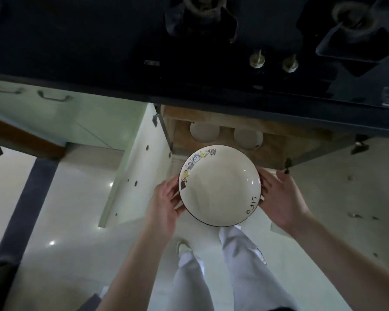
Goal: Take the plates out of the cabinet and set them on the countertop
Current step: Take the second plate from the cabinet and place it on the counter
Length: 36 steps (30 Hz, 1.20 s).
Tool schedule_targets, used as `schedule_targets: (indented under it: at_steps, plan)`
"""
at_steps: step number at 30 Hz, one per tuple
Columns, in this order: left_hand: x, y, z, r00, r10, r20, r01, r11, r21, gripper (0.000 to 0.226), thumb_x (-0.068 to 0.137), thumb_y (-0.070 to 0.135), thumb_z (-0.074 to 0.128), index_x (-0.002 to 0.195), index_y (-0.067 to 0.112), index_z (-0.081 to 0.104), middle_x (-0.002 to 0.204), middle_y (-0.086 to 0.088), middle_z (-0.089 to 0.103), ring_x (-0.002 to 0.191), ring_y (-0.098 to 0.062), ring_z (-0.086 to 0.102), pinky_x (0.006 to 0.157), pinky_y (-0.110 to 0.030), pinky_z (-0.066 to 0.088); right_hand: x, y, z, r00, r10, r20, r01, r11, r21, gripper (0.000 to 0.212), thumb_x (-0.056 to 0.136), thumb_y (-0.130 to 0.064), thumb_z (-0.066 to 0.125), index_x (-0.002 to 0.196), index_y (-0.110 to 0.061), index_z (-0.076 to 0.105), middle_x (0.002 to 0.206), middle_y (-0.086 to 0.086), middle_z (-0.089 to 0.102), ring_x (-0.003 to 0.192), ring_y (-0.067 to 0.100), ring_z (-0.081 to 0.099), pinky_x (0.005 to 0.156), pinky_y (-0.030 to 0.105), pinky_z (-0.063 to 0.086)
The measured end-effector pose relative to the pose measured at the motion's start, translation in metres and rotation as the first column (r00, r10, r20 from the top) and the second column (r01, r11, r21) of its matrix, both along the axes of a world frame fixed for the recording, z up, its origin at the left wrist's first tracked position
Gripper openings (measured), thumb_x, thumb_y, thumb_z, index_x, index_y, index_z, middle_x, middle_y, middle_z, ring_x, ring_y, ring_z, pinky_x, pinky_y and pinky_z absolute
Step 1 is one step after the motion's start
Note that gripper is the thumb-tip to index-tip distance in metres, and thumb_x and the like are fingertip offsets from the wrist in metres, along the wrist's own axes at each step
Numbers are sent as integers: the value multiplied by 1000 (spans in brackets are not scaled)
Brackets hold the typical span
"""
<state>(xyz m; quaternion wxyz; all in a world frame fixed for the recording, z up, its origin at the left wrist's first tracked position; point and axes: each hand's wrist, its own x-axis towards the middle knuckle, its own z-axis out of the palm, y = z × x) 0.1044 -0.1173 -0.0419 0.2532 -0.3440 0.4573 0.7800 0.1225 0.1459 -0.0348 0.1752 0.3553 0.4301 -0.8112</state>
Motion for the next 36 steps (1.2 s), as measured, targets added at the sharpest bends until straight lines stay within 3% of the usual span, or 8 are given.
schedule_targets:
  at_steps: [4,12,15,19,25,36]
  plan:
    - [26,-30,54,995,-31,-94,36,998,57,49,99,37,33,129,11,62,125,-9,67,104,-24,62,86,-41,48,35,-17,58,996,-32,-81,28,999,-42,54,98,-40,25,138,-14,50,135,4,59,113,19,57,96,42,42]
    - [57,-60,131,966,-86,-245,102,993,55,53,99,41,30,129,12,62,120,-5,70,100,-20,64,88,-43,47,81,-29,137,981,87,-176,-79,995,53,53,100,-37,20,135,-17,54,135,9,58,128,25,50,107,49,36]
    - [72,-63,150,961,-86,-264,96,995,26,53,100,39,28,127,11,63,120,-7,69,100,-21,62,87,-44,46,96,-32,157,976,114,-183,-100,991,85,53,100,-37,20,135,-17,54,133,6,61,126,24,52,104,48,41]
    - [98,-63,171,949,-50,-310,53,999,0,51,101,36,27,105,17,74,120,-4,71,102,-20,62,77,-42,48,112,-28,179,961,200,-190,-181,977,113,52,99,-37,20,132,-20,57,132,4,60,123,23,54,103,52,42]
    - [146,-55,188,949,-4,-315,-11,999,-46,53,101,39,27,125,13,66,130,-9,65,112,-25,58,85,-45,48,141,-12,201,931,304,-203,-286,951,114,48,98,-34,25,126,-22,61,126,4,64,120,25,56,98,56,46]
    - [221,-39,219,935,61,-348,-118,982,-146,47,93,34,42,124,9,67,126,-15,65,104,-29,60,81,-44,52,190,0,213,921,332,-205,-320,943,86,45,101,-28,26,122,-20,65,120,1,69,115,27,61,87,51,54]
